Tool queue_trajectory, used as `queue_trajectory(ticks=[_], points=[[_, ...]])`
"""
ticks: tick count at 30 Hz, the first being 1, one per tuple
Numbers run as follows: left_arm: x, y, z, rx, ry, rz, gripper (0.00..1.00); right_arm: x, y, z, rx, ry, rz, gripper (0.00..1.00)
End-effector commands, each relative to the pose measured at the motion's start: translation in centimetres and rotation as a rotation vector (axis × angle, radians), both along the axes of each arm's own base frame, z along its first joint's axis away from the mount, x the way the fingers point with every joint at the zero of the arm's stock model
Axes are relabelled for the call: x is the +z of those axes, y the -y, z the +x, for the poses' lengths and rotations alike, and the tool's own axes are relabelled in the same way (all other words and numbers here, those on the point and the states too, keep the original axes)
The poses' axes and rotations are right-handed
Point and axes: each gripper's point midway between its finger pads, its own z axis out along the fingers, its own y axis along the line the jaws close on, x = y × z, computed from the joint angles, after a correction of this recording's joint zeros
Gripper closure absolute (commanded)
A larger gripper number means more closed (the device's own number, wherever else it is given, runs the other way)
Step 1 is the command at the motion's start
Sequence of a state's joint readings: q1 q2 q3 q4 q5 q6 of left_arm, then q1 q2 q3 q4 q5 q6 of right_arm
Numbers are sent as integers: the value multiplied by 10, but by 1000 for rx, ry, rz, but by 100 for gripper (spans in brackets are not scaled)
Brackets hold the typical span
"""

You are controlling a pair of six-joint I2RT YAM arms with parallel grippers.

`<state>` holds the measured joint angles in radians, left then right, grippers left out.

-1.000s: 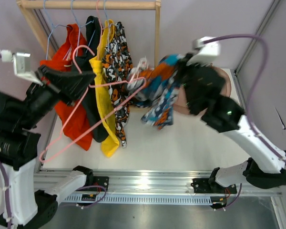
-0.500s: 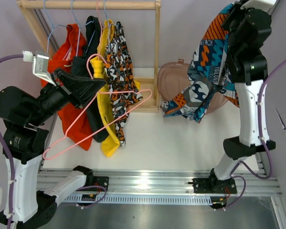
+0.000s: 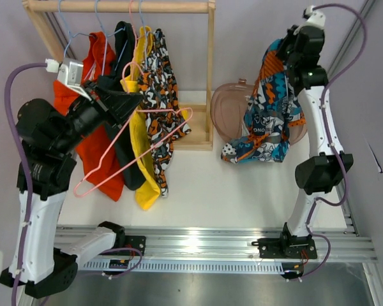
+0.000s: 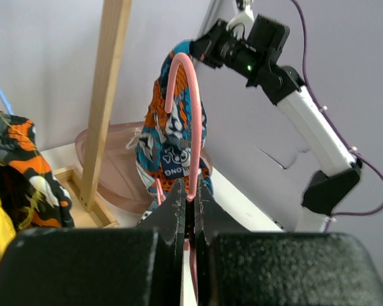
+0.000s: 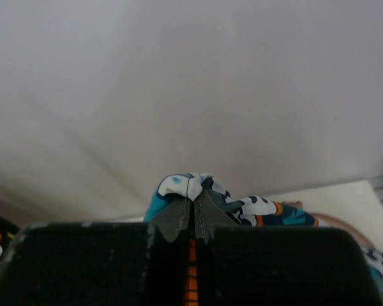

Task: Remove the shorts from the hanger

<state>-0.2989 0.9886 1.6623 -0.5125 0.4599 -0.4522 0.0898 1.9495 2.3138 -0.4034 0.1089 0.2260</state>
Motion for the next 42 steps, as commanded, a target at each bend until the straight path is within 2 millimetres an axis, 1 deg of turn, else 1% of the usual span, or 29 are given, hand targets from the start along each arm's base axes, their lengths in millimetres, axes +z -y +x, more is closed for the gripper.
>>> queue_trajectory(ticks=[1, 2, 3, 4, 6, 7, 8, 9, 10, 11, 12, 13, 14, 15, 16, 17, 18, 19, 21, 22, 26, 29, 30, 33, 34, 36, 38, 39, 42], points=[[5, -4, 36, 91, 41, 7, 100, -11, -44, -15, 109, 16, 21, 100], [8, -4, 35, 93, 52, 9, 100, -22, -51, -20, 114, 3, 13, 100], [0, -2, 51, 111, 27, 21, 100, -23, -56, -24, 111, 29, 10, 100], [0, -3, 58, 126, 34, 33, 100, -67, -62, -29, 98, -49, 6, 100], [-7, -3, 82, 164, 13, 53, 100, -67, -63, -48, 95, -33, 29, 100], [-10, -3, 90, 177, 14, 72, 100, -77, -64, -55, 91, -53, 41, 100], [-12, -2, 97, 186, 9, 82, 100, -103, -67, -62, 113, -112, 50, 100], [-3, -3, 99, 197, 27, 81, 100, -109, -67, -74, 124, -149, 46, 80], [-9, -2, 113, 215, 18, 100, 100, -116, -68, -80, 123, -175, 45, 67], [-10, -2, 119, 225, 16, 108, 100, -138, -73, -89, 133, -224, 34, 56], [6, -4, 118, 234, 49, 101, 100, -134, -72, -102, 133, -215, 29, 42], [0, -5, 131, 263, 28, 116, 100, -138, -74, -110, 132, -216, 20, 38], [12, -6, 132, 276, 48, 106, 100, -142, -79, -121, 144, -218, 6, 35], [21, -7, 134, 286, 65, 97, 100, -164, -78, -131, 140, -251, -5, 29], [31, -7, 134, 289, 82, 81, 100, -154, -76, -144, 141, -220, 7, 24], [26, -2, 146, 290, 66, 85, 100, -158, -77, -152, 145, -223, 13, 18], [26, 1, 151, 291, 62, 84, 100, -176, -78, -162, 152, -255, 15, 1], [47, 2, 147, 289, 106, 62, 100, -168, -78, -173, 157, -232, 26, 1], [32, 10, 172, 302, 57, 85, 100, -175, -82, -187, 173, -244, 31, 1], [42, 13, 172, 298, 74, 74, 100, -190, -80, -195, 165, -271, 25, 1], [50, 24, 195, 306, 88, 54, 100, -196, -79, -219, 178, -264, 47, 1], [51, 31, 216, 316, 92, 29, 100, -206, -80, -231, 193, -281, 66, 1], [42, 36, 230, 318, 72, 24, 100, -207, -80, -234, 198, -282, 70, 1], [51, 42, 245, 318, 105, -23, 100, -219, -84, -243, 219, -294, 79, 1], [40, 48, 262, 320, 94, -25, 100, -223, -87, -246, 227, -301, 82, 1], [51, 51, 270, 322, 138, -63, 100, -237, -90, -252, 242, -324, 77, 1], [42, 58, 286, 318, 142, -72, 100, -250, -99, -259, 269, -345, 72, 1], [50, 58, 287, 322, 168, -95, 100, -253, -101, -261, 273, -349, 71, 1], [47, 60, 296, 327, 165, -115, 100, -266, -110, -270, 293, -375, 64, 1]])
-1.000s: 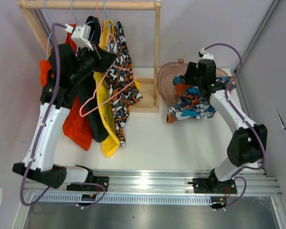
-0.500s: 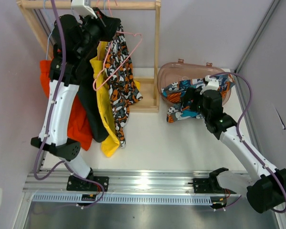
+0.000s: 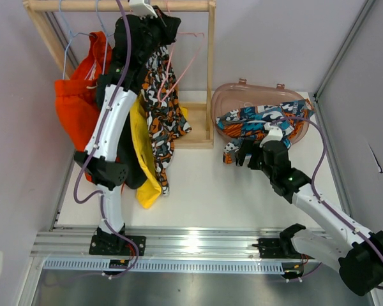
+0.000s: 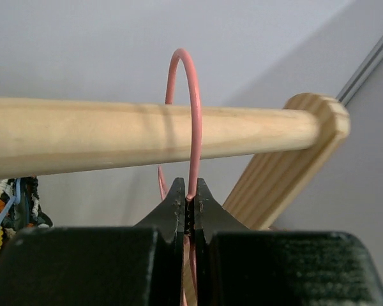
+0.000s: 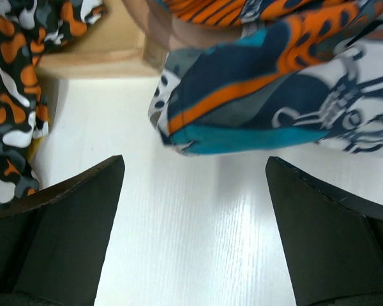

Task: Remove the shorts from the hanger

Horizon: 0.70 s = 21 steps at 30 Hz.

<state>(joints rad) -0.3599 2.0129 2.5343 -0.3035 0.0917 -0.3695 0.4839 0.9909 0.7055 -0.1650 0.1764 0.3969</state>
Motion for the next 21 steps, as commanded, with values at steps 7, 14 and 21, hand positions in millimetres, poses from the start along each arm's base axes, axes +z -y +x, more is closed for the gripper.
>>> queue_trajectory(ticks=[7, 14, 21], points=[[20, 5, -2, -9, 60, -70, 100, 4, -20, -4, 28, 31, 28, 1], [36, 1, -39, -24, 76, -12, 45, -1, -29, -4, 46, 17, 19, 0], [55, -48, -88, 99, 101, 77, 30, -4, -41, -14, 67, 9, 14, 1]])
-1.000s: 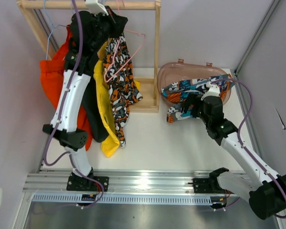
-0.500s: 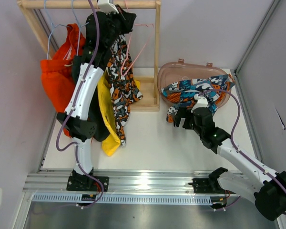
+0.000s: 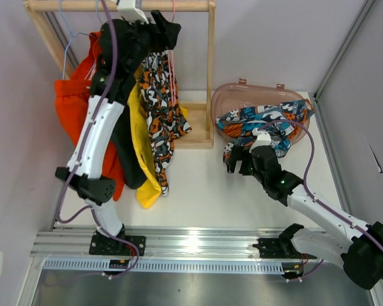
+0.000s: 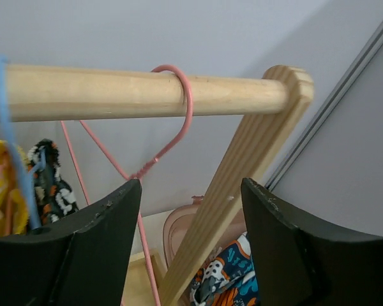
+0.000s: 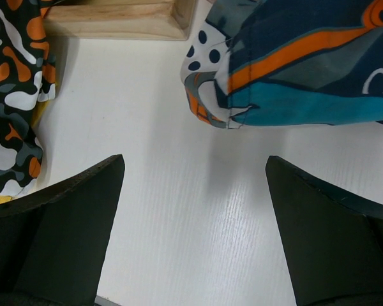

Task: Remove the shorts from the hanger

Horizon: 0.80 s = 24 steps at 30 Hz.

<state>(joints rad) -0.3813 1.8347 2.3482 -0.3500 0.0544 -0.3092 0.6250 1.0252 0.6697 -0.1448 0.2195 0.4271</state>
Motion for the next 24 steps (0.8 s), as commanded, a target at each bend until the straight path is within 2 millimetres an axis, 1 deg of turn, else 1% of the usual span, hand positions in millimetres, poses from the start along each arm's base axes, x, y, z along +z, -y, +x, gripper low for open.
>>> queue_trajectory(ticks=[1, 2, 3, 4, 5, 6, 7, 8, 9, 10, 11, 12, 13, 14, 15, 16, 17, 18, 19, 20, 21, 22, 23, 24], points=[[62, -44, -59, 78, 141, 12, 27, 17, -7, 5, -21, 46, 30, 1], [59, -53, -62, 98, 123, 24, 26, 18, -9, 3, -21, 48, 29, 1], [55, -57, -63, 106, 109, 32, 26, 18, -11, 2, -18, 48, 29, 1], [56, -65, -71, 116, 112, 36, 21, 17, -11, 0, -15, 46, 28, 1], [48, -69, -69, 126, 97, 49, 9, 17, -14, -2, -8, 47, 28, 0], [47, -81, -68, 171, 90, 47, 5, 16, -15, -4, -9, 45, 31, 1], [40, -84, -67, 172, 77, 54, 5, 16, -16, -4, -7, 45, 31, 1], [35, -90, -67, 186, 64, 61, 7, 15, -18, -6, -2, 42, 33, 1], [34, -93, -68, 194, 60, 64, 8, 15, -19, -7, -1, 41, 33, 0], [24, -95, -64, 199, 38, 75, 13, 14, -19, -9, 0, 38, 32, 1], [20, -97, -62, 210, 29, 81, 16, 15, -19, -10, 1, 40, 34, 1], [17, -100, -61, 222, 20, 83, 22, 15, -20, -11, 4, 40, 38, 1], [10, -102, -56, 236, 2, 89, 37, 16, -19, -12, 2, 42, 38, 1], [4, -109, -51, 279, -17, 89, 43, 16, -19, -14, 3, 41, 34, 1], [-2, -110, -48, 293, -28, 98, 48, 16, -19, -15, 2, 41, 32, 1], [-7, -111, -44, 301, -27, 108, 50, 15, -15, -16, -8, 41, 22, 1], [-16, -113, -40, 315, -37, 119, 50, 14, -13, -16, -15, 39, 16, 1], [-22, -115, -42, 323, -39, 127, 50, 12, -12, -18, -15, 33, 8, 1], [-15, -116, -42, 330, -4, 113, 49, 11, -11, -18, -18, 29, 2, 1], [-36, -113, -37, 321, -32, 131, 47, 9, -9, -18, -24, 28, -4, 0], [-26, -115, -46, 320, 7, 120, 40, 8, -9, -19, -25, 24, -7, 1], [-19, -113, -48, 307, 33, 105, 35, 7, -9, -19, -27, 23, -8, 1], [-24, -111, -48, 292, 19, 107, 33, 4, -8, -20, -28, 16, -10, 1], [-19, -107, -50, 266, 25, 107, 32, 4, -9, -20, -27, 17, -9, 1]])
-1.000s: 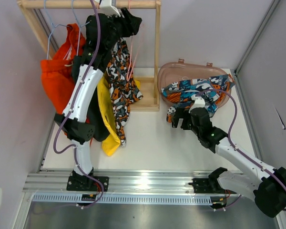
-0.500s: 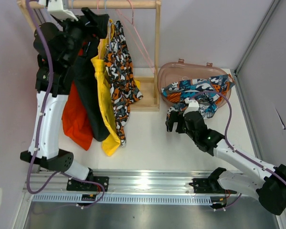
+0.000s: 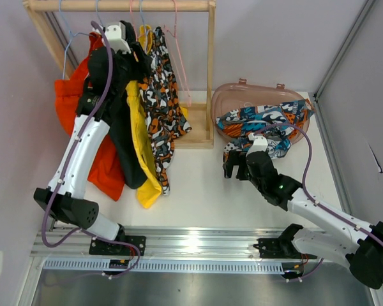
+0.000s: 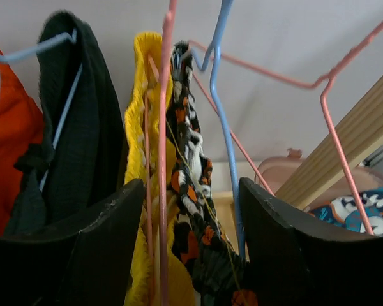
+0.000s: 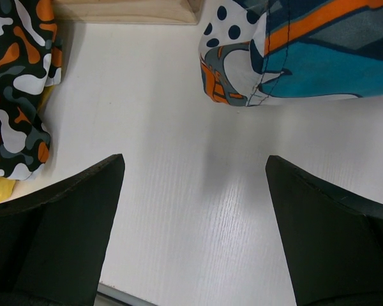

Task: Remove the shorts from the hanger

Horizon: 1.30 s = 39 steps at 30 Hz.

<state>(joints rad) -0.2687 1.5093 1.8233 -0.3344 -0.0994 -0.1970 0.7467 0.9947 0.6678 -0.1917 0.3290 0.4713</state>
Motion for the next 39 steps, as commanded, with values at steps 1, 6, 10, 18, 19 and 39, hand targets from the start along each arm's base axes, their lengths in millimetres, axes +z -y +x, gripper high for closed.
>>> queue_trajectory(ticks=[1, 6, 10, 18, 19, 39], points=[[48, -3, -18, -28, 131, -14, 32, 2, 3, 0, -30, 10, 9, 1], [46, 11, -12, -92, 111, -18, 30, -1, 1, 0, -33, 7, 10, 1], [49, 17, -13, -126, 125, -24, 30, -6, 0, -1, -29, -1, -1, 1], [53, 29, 4, -158, 84, -45, 43, -9, 1, 0, -35, -2, -9, 1], [51, 29, 6, -153, 74, -46, 43, -10, 2, 0, -36, -3, -11, 1], [24, 32, 37, -119, -17, -42, 99, -16, 10, -2, -48, -4, -41, 1]])
